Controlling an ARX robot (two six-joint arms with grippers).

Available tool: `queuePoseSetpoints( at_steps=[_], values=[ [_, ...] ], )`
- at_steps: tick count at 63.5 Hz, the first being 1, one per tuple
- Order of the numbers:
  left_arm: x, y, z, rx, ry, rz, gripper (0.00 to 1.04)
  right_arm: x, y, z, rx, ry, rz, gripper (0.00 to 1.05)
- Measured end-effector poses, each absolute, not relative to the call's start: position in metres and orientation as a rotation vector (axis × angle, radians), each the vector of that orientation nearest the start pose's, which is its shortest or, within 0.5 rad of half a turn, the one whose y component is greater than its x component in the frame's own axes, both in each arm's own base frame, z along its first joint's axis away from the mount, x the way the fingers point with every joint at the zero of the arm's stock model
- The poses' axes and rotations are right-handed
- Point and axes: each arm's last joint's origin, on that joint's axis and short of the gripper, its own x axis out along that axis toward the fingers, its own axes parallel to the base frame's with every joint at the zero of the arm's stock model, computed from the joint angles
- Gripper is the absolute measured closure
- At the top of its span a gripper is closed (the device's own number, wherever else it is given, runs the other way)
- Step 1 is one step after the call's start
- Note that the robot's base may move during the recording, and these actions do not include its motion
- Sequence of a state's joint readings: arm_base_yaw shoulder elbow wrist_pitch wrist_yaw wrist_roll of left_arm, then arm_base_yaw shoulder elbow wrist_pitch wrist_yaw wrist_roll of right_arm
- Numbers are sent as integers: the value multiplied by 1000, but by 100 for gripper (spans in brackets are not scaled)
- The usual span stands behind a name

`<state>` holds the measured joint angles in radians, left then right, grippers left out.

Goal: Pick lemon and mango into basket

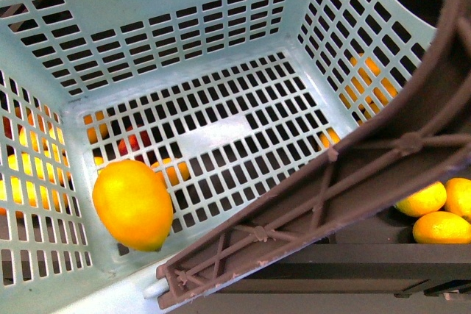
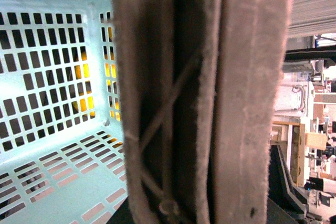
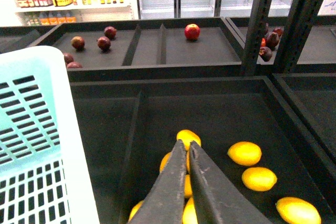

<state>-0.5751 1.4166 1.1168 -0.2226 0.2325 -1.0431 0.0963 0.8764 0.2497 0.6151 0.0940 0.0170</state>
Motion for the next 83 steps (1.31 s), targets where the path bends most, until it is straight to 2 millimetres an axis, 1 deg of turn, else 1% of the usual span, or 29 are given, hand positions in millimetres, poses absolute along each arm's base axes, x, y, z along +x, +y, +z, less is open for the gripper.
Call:
queuePoseSetpoints(
  at_steps=[1, 7, 10, 15, 29, 32, 35, 37, 44, 45, 51, 55, 60, 62, 66, 83],
  values=[
    [260, -177, 301, -870, 882, -435, 89, 179, 14, 209, 13, 11, 4, 103],
    [260, -177, 301, -871, 882, -435, 89, 172, 12, 203, 7, 9, 4, 103],
    [260, -177, 301, -871, 881, -435, 89, 168, 8, 200, 6, 8, 28, 103],
    [260, -177, 301, -870, 881, -435, 89, 161, 1, 195, 6, 7, 3, 103],
    [260, -177, 301, -871, 882, -434, 89, 147, 0, 184, 5, 10, 1, 102],
    [260, -177, 301, -871, 881, -435, 89, 146, 0, 183, 5, 8, 1, 95],
    [260, -177, 301, -871, 881, -435, 89, 145, 0, 184, 5, 5, 1, 87],
    [260, -177, 301, -871, 881, -435, 89, 145, 0, 184, 5, 4, 1, 83],
    [260, -177, 301, -871, 882, -435, 89, 145, 0, 184, 5, 3, 1, 57],
    [260, -177, 301, -871, 882, -435, 89, 145, 0, 184, 5, 3, 1, 52],
    [260, -177, 301, -871, 881, -435, 89, 145, 0, 184, 5, 3, 1, 36],
    [260, -176, 301, -872, 882, -434, 89, 145, 0, 184, 5, 3, 1, 27],
    [259, -179, 302, -867, 887, -447, 89, 145, 0, 184, 5, 3, -4, 9],
    [258, -180, 302, -866, 890, -453, 89, 145, 0, 184, 5, 4, -5, 7],
    [258, -180, 302, -876, 902, -461, 89, 145, 0, 184, 5, 3, -3, 9],
    [259, -178, 302, -877, 886, -441, 89, 145, 0, 184, 5, 2, -2, 9]
  ],
)
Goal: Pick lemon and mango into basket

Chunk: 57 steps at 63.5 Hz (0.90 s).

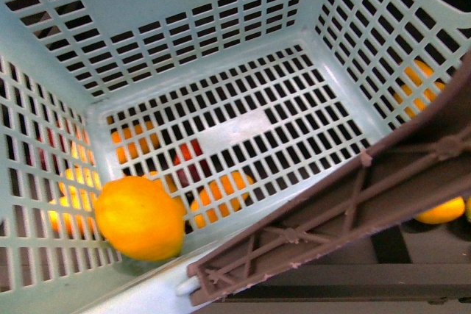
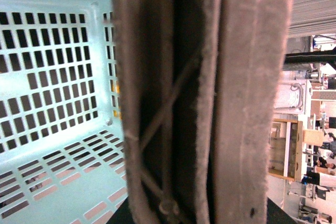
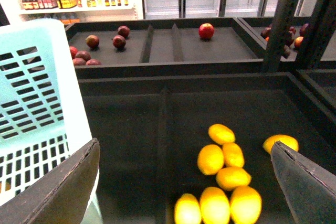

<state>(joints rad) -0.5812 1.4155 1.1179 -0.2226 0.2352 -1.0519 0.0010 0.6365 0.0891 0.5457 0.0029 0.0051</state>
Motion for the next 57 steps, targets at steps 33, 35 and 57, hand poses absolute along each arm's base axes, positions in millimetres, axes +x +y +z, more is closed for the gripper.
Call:
queuePoseSetpoints(
  at_steps=[33, 35, 57],
  values=[
    [260, -177, 302, -873, 883, -439, 89, 145, 0, 183, 5, 7, -2, 9],
    [260, -177, 302, -873, 882, -438, 89, 145, 0, 183, 5, 9, -1, 9],
    [260, -177, 302, -871, 880, -438, 89, 145, 0, 182, 4, 9, 3, 9]
  ],
)
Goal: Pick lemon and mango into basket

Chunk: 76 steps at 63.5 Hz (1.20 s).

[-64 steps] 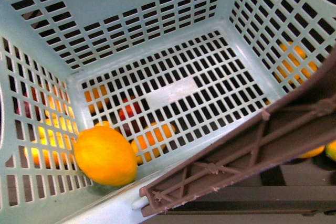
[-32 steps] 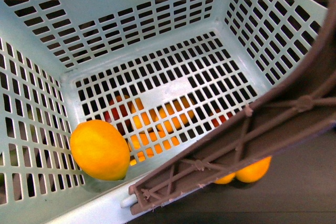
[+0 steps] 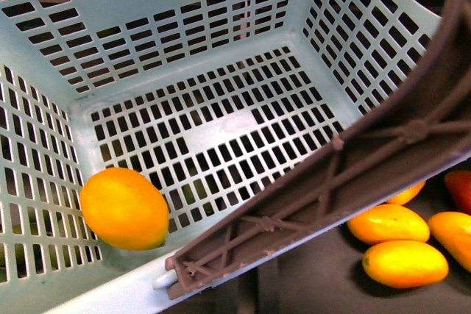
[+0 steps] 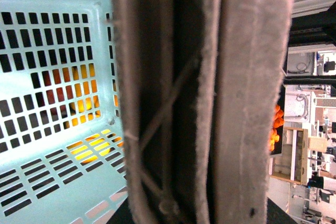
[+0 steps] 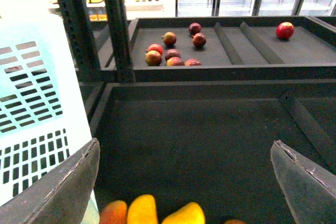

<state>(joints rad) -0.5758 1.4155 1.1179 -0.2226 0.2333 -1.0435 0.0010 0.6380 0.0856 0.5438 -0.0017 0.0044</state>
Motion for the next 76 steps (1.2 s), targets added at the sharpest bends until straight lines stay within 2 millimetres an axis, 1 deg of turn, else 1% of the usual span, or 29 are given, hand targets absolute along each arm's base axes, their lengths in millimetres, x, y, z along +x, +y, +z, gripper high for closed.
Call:
queuePoseSetpoints(
  at_steps=[7, 16, 17, 18, 20, 21, 23, 24, 26, 28, 31, 36, 41, 45, 51, 59, 62, 69, 76],
  values=[
    [263, -172, 303, -868, 852, -403, 89, 145, 0, 182, 4, 8, 9, 9],
    [262, -173, 303, -859, 859, -423, 89, 145, 0, 182, 9, 17, -4, 9],
    [261, -173, 303, -863, 863, -425, 89, 146, 0, 181, 16, 41, -9, 9],
    [261, -174, 303, -866, 865, -426, 89, 149, -1, 182, 38, 112, -56, 9],
    [261, -174, 303, -868, 869, -430, 89, 152, -3, 182, 68, 190, -93, 9],
    [261, -174, 303, -869, 870, -430, 89, 156, -6, 184, 89, 265, -132, 9],
    [261, -174, 303, -869, 870, -431, 89, 159, -10, 185, 106, 343, -168, 9],
    [261, -174, 303, -870, 871, -432, 89, 162, -14, 184, 116, 415, -199, 9],
    [260, -175, 303, -871, 875, -437, 89, 168, -23, 180, 141, 532, -243, 9],
    [259, -176, 303, -871, 877, -443, 89, 175, -33, 172, 160, 600, -262, 9],
    [259, -176, 303, -873, 881, -444, 89, 188, -47, 163, 161, 652, -255, 9],
    [259, -176, 303, -876, 881, -443, 89, 208, -63, 158, 118, 675, -236, 9],
    [259, -176, 303, -873, 879, -440, 89, 225, -78, 153, 108, 716, -253, 9],
    [259, -176, 303, -873, 877, -438, 89, 238, -89, 143, 144, 777, -285, 9],
    [260, -175, 303, -872, 871, -429, 89, 247, -94, 126, 236, 848, -308, 9],
    [260, -175, 303, -866, 866, -427, 89, 255, -90, 98, 418, 894, -377, 9],
    [260, -175, 303, -868, 871, -434, 89, 258, -89, 90, 459, 901, -395, 9],
    [259, -176, 303, -874, 881, -443, 89, 267, -86, 63, 629, 921, -496, 9],
    [259, -176, 303, -875, 879, -440, 89, 273, -82, 40, 754, 940, -579, 9]
  ],
)
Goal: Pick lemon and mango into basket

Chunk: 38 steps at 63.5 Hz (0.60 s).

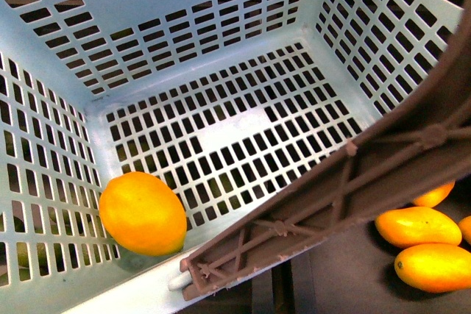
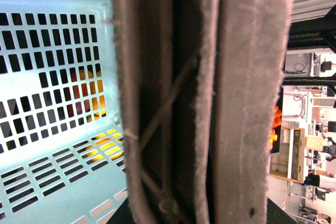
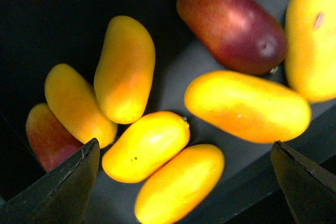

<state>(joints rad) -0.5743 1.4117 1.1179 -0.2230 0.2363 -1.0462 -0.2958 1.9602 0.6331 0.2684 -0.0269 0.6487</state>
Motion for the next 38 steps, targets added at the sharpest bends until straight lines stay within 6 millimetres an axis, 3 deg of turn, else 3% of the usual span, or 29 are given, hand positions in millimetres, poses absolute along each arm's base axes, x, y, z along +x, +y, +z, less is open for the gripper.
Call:
queuePoseSetpoints(
  at_steps=[12, 38],
  values=[
    [260, -176, 303, -873, 876, -436, 89, 284, -77, 19, 878, 936, -659, 9],
    [259, -176, 303, -874, 879, -441, 89, 315, -70, 6, 918, 922, -682, 9]
  ],
)
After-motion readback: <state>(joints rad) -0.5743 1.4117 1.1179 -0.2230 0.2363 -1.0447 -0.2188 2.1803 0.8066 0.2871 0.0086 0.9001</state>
